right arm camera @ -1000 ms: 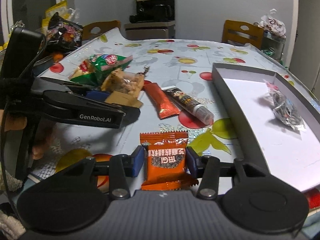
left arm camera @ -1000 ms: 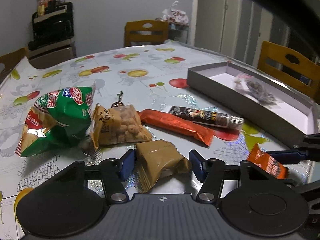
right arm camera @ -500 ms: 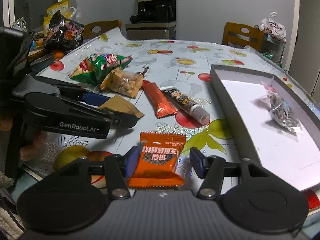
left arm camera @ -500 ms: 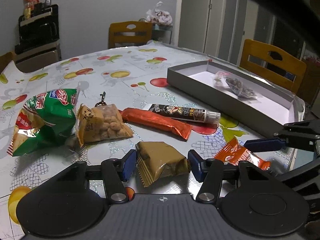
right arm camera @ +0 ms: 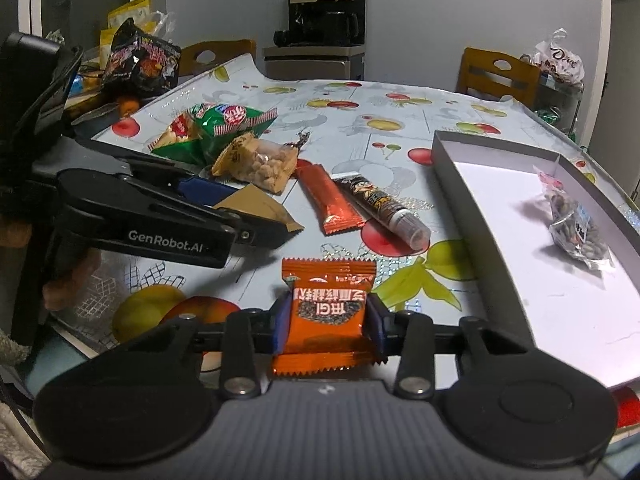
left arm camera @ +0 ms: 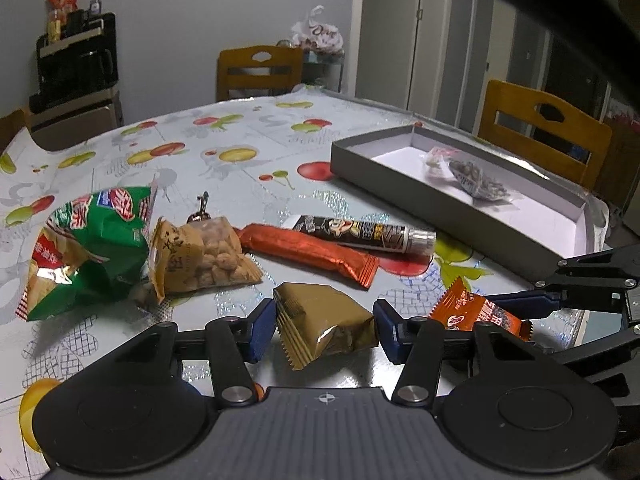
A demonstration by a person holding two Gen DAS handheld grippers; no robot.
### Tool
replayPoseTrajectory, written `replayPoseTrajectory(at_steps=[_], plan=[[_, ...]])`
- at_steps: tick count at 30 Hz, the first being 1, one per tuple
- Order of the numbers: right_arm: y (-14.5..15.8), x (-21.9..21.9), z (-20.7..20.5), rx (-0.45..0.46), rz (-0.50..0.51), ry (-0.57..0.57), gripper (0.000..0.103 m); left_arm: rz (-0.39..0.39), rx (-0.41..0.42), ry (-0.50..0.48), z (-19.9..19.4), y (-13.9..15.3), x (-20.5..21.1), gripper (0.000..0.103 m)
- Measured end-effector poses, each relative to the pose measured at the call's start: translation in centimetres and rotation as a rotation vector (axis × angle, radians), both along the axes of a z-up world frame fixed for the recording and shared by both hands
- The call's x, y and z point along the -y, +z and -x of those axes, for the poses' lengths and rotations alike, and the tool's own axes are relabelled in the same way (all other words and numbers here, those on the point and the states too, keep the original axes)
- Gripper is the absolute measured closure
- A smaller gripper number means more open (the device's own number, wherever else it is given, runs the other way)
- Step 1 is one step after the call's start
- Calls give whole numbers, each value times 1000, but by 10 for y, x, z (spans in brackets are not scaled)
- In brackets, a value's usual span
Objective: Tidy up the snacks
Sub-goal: 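Carry both snacks into the box and open both grippers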
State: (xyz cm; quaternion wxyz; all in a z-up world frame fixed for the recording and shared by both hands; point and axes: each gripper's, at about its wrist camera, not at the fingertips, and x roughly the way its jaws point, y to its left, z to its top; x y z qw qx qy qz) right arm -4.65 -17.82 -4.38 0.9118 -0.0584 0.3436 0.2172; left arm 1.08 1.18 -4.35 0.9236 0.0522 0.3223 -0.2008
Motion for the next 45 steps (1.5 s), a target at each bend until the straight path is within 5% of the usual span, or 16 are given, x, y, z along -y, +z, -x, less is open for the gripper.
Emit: replayPoseTrajectory(at_steps=[13, 28, 45], plan=[[23, 27, 1, 64, -54, -34, 65, 18, 57, -17, -2, 26, 17, 50], [64, 104, 6, 168, -91, -197, 65, 49, 154, -146, -17, 62, 86, 50], [55, 201, -2, 138, -103, -425, 65, 25, 99, -294, -29, 40, 171, 50]])
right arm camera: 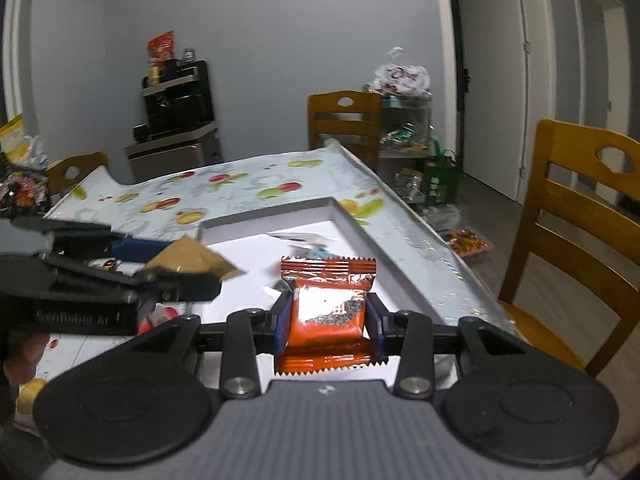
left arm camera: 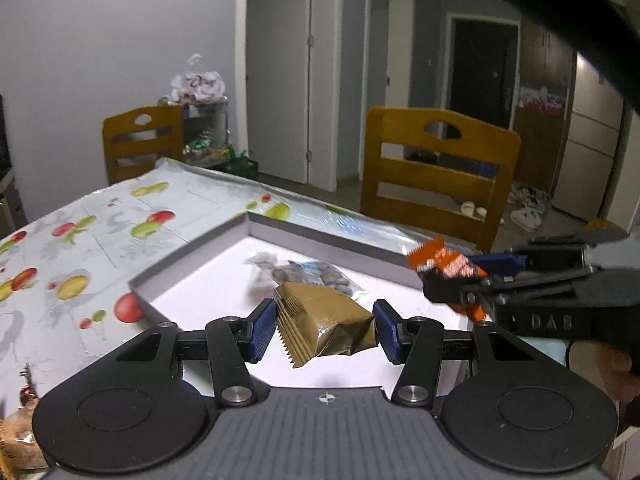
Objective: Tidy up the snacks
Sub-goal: 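Carry both snacks into the box and open both grippers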
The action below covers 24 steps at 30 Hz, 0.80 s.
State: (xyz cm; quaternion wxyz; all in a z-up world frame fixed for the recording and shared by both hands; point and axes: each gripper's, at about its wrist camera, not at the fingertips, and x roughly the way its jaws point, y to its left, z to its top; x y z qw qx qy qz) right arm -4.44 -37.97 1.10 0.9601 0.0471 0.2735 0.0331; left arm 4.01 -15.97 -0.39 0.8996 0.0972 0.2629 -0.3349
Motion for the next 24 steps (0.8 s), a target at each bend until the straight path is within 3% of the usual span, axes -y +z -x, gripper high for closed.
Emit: replayPoseTrajectory(at_steps=[6, 24], plan=[[-8, 16, -15, -47, -54, -47, 65, -18, -47, -17, -5, -15, 16, 50], [-42, 13, -46, -155, -11, -94, 65, -26, -160, -87, 0, -52, 41, 50]])
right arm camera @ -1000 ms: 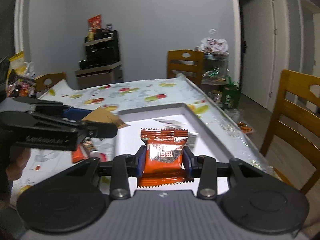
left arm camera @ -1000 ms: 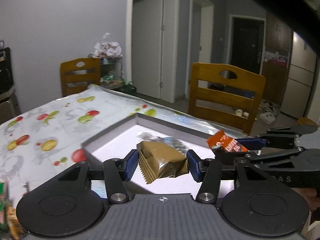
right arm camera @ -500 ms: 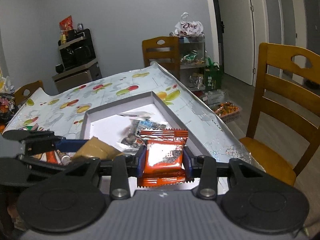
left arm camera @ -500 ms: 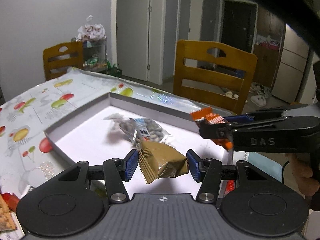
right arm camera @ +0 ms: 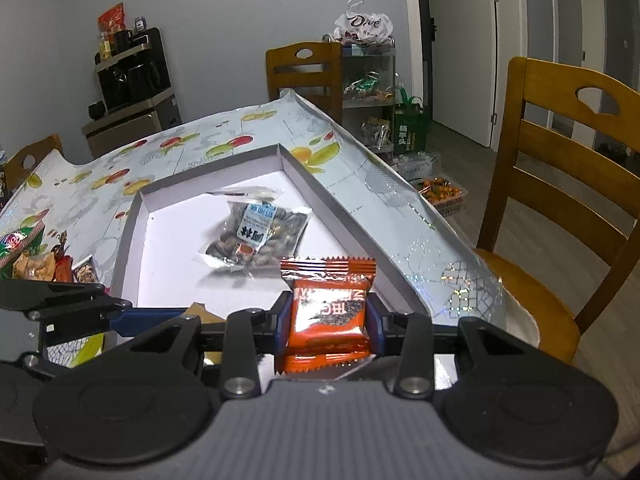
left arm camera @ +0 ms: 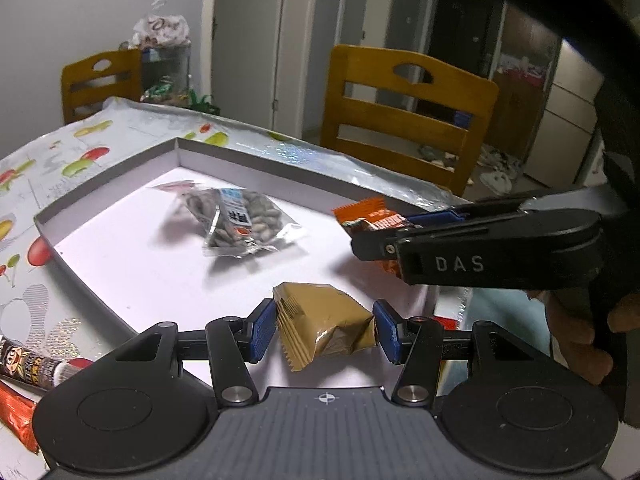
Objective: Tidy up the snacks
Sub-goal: 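Carry both snacks into the box and open both grippers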
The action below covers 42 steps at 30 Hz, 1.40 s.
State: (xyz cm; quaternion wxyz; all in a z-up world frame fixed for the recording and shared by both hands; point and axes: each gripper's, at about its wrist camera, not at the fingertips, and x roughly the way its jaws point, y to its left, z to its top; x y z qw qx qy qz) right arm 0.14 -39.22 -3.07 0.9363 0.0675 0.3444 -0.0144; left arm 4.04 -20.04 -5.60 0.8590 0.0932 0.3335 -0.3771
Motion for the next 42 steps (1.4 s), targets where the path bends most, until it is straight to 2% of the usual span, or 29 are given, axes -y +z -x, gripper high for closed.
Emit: replayPoseTrajectory(at_steps=[5, 9, 14, 42], plan=[[0, -1, 5, -23, 5, 10, 65, -18, 28, -29, 5, 0, 3, 50], [2, -2, 4, -33, 2, 0, 65, -12, 39, -16, 1, 2, 2, 50], [6, -3, 3, -6, 2, -9, 65, -3, 36, -5, -8, 1, 3, 50], [-2, -4, -9, -51, 14, -40, 65, -16, 42, -27, -3, -5, 10, 45]])
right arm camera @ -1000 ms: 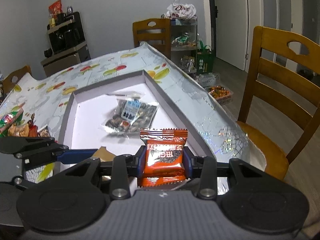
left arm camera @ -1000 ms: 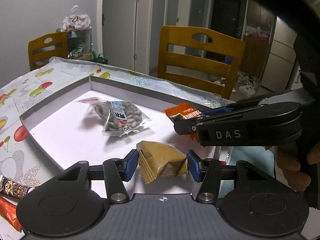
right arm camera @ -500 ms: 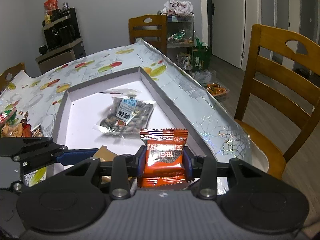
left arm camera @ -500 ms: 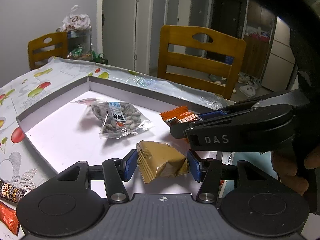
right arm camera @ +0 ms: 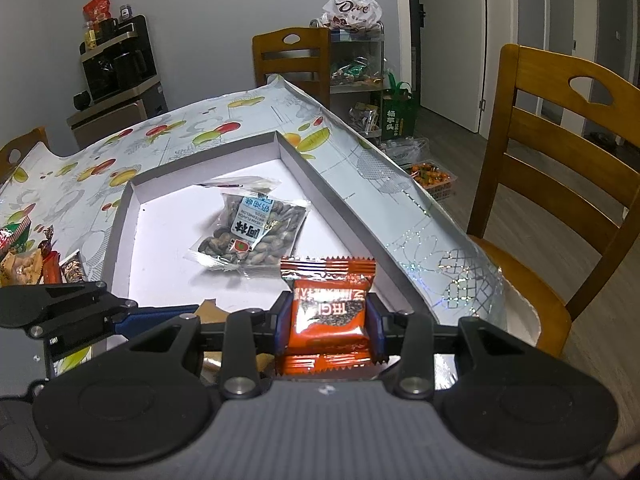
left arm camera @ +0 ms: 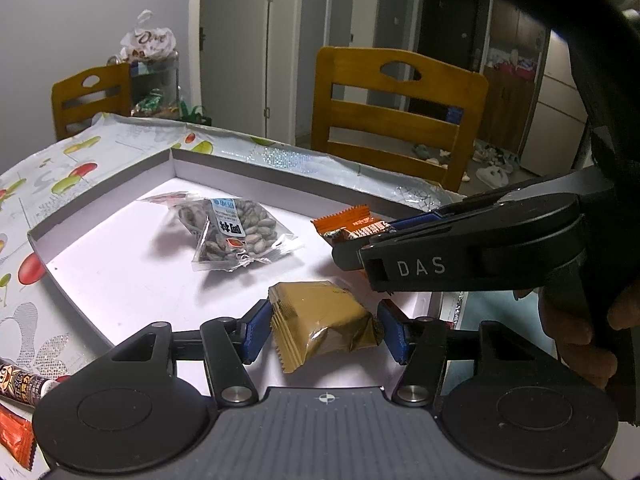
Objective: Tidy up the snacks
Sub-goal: 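Carry both snacks into the box and open both grippers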
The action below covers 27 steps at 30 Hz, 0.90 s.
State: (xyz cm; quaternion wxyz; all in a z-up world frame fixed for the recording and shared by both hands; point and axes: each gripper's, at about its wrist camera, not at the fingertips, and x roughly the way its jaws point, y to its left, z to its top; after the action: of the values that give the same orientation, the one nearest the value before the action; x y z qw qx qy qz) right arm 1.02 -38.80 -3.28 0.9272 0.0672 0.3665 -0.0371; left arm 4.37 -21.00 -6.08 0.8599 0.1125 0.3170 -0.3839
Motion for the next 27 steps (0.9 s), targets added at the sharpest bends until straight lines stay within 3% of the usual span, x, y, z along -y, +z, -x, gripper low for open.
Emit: replayPoseTrajectory(at_steps=[27], plan=[[1, 8, -2, 13, -13, -26, 65, -17, 22, -18, -4, -3, 11, 43]])
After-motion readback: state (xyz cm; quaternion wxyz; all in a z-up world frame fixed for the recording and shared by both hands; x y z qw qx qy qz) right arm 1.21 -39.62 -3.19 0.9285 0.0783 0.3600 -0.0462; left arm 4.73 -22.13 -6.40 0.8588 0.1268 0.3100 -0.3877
